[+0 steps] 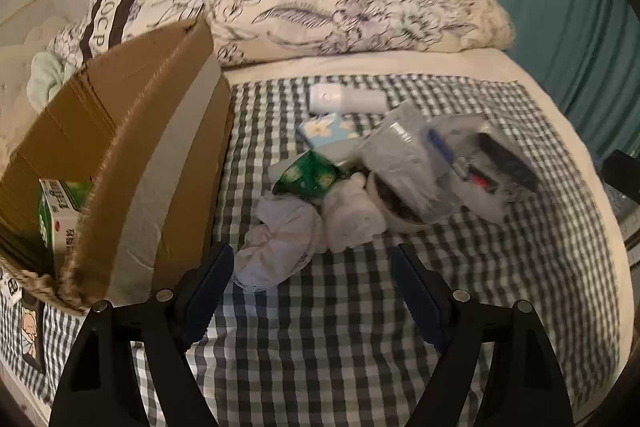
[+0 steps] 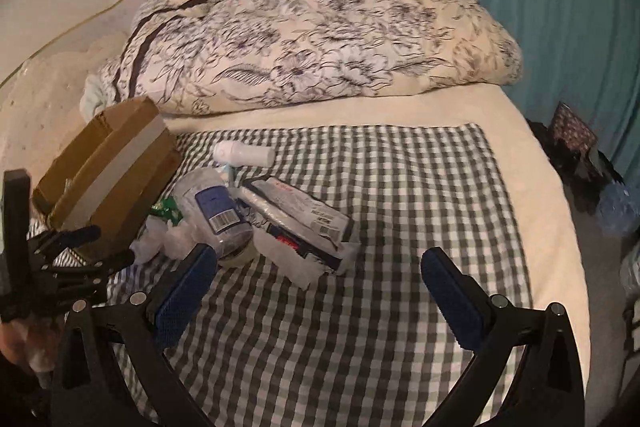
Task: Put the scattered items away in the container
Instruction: 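Move both grippers back toward the remaining scattered items, then grasp the white cloth with the left gripper while the right grasps the white packet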
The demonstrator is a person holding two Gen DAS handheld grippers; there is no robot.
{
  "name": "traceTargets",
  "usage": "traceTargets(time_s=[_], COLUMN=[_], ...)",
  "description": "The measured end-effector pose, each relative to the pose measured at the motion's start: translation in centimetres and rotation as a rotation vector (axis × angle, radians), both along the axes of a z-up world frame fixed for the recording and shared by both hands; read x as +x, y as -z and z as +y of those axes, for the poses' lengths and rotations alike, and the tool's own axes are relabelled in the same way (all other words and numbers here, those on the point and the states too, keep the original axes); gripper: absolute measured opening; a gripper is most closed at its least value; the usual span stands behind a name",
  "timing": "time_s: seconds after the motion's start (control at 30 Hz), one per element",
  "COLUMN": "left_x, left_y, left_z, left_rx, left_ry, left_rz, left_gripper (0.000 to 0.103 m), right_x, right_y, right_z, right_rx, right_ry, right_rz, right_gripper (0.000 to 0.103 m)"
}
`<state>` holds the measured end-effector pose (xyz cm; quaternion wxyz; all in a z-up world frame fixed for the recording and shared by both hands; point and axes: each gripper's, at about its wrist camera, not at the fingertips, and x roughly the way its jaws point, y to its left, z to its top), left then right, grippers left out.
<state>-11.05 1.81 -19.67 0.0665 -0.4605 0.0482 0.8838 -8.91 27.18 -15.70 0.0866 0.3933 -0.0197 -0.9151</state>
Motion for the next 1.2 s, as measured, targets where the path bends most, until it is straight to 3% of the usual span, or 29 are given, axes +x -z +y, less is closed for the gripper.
traceTargets(time_s=[0.13,0.23,0.33,0.73,1.0,1.1,1.2], left_x=[-1.4,-2.3,-2.9,-4.8,-6.1,-6.4,-6.7], left_y=[1.5,2.8,3.7,6.1,7.0,7.2,7.5], left_z=[-0.6,-0.8,-0.5,-0.4,-0.7,-0.6,-0.6], left_rx=[0.004,-0.005,-0.029,-0.066,-0.016,-0.003,-0.01], left_ry=[-0.05,-0.068,-0.068,-0.073,-0.082,-0.082,-0.077], left_rz=[-0.045,-0.078,-0.085,-0.102,-0.114,-0.114,-0.125], left_gripper=[0.073,0.069,0.068,0.068,0.061,0.058,0.042], right_x=[-0.8,-1.6,-2.3,-4.9,-6.5,-7.3,-8.0], right_y=[1.0,1.9,2.8,5.8,6.8,7.1,7.6], right_z=[-0.9,-1.5,-2.1,-3.7,-4.5,-4.8,-4.9], right_rx=[0.025,0.027,0.035,0.058,0.083,0.101,0.114], right_ry=[-0.039,-0.066,-0.089,-0.128,-0.12,-0.114,-0.11], right_rz=[-0.016,-0.034,-0.057,-0.106,-0.104,-0.102,-0.102], right_gripper=[0.102,0.095,0.089,0.084,0.084,0.084,0.084])
